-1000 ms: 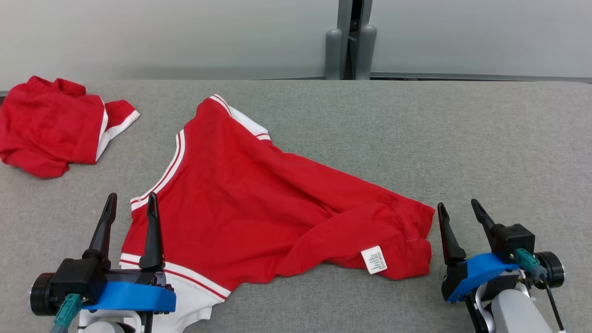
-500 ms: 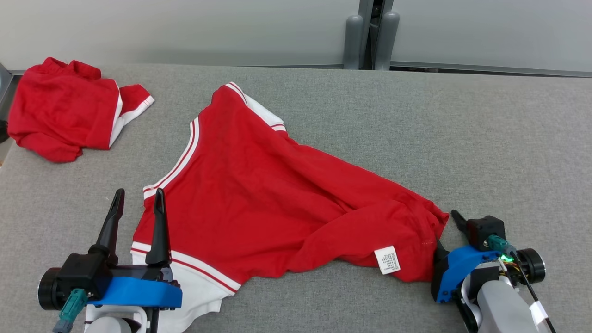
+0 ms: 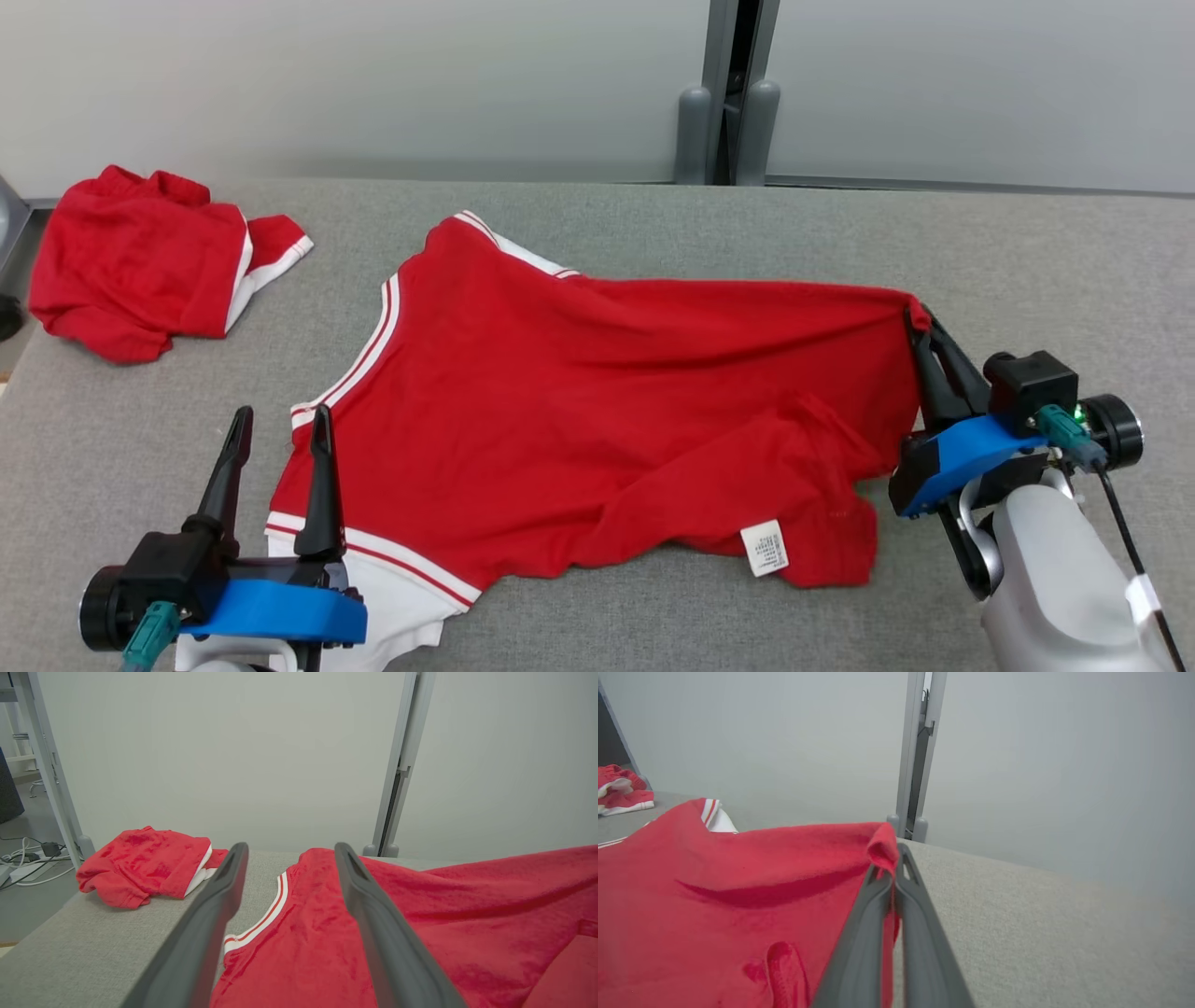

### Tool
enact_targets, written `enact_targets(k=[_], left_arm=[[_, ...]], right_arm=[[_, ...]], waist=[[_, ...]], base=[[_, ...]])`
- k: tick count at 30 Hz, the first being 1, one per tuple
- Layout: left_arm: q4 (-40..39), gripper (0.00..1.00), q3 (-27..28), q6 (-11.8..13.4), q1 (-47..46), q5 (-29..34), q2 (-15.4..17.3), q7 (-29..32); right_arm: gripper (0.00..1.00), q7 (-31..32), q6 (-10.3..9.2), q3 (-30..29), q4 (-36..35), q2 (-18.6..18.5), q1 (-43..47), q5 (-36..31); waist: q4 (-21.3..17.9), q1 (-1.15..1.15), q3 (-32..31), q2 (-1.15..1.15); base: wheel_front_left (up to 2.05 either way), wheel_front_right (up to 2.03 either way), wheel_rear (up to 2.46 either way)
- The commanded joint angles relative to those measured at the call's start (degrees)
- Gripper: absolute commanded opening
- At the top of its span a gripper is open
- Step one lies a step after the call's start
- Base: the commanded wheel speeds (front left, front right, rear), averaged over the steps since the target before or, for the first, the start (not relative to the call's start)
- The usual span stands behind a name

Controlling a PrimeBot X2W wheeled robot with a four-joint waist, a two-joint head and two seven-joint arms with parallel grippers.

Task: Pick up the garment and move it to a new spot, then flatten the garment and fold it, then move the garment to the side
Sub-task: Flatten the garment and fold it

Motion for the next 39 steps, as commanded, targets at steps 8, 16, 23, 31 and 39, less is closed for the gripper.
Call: enact_targets(k=[8,16,23,31,39], left_arm=[[-0.22,1.00,0.78,0.05,1.99,-0.04,0.18,-0.19],[-0.57,1.00,0.97,-0.06,1.94,0.22,0.17,-0.19],[-0.56,1.00,0.30,0.02,0.84,-0.38,0.17,-0.19],[-1.20,1.00,0.20,0.27,-0.36,-0.51,0.17,-0.20],[-1.76,1.00,-1.88,0.54,-3.49,-1.32,0.19,-0.19]], right_arm=[[0.00,-0.04,-0.04,-0.02,-18.35,0.63,5.58,0.12],[0.00,-0.04,-0.03,-0.55,-30.65,-0.08,6.32,0.60],[0.00,-0.05,-0.03,-0.75,-30.59,-0.96,6.48,1.02],[0.00,-0.05,-0.03,-0.72,-27.67,-1.91,2.09,0.76],[0.00,-0.05,-0.03,0.49,-18.29,-3.23,-9.22,-0.92]], waist=[[-1.58,0.00,-2.03,0.00],[-2.30,0.00,-1.95,0.00],[-1.80,0.00,-0.96,0.00],[-1.18,0.00,1.63,0.00],[1.03,0.00,6.25,0.00]], base=[[0.00,0.00,0.00],[0.00,0.00,0.00],[0.00,0.00,0.00],[0.00,0.00,0.00],[0.00,0.00,0.00]])
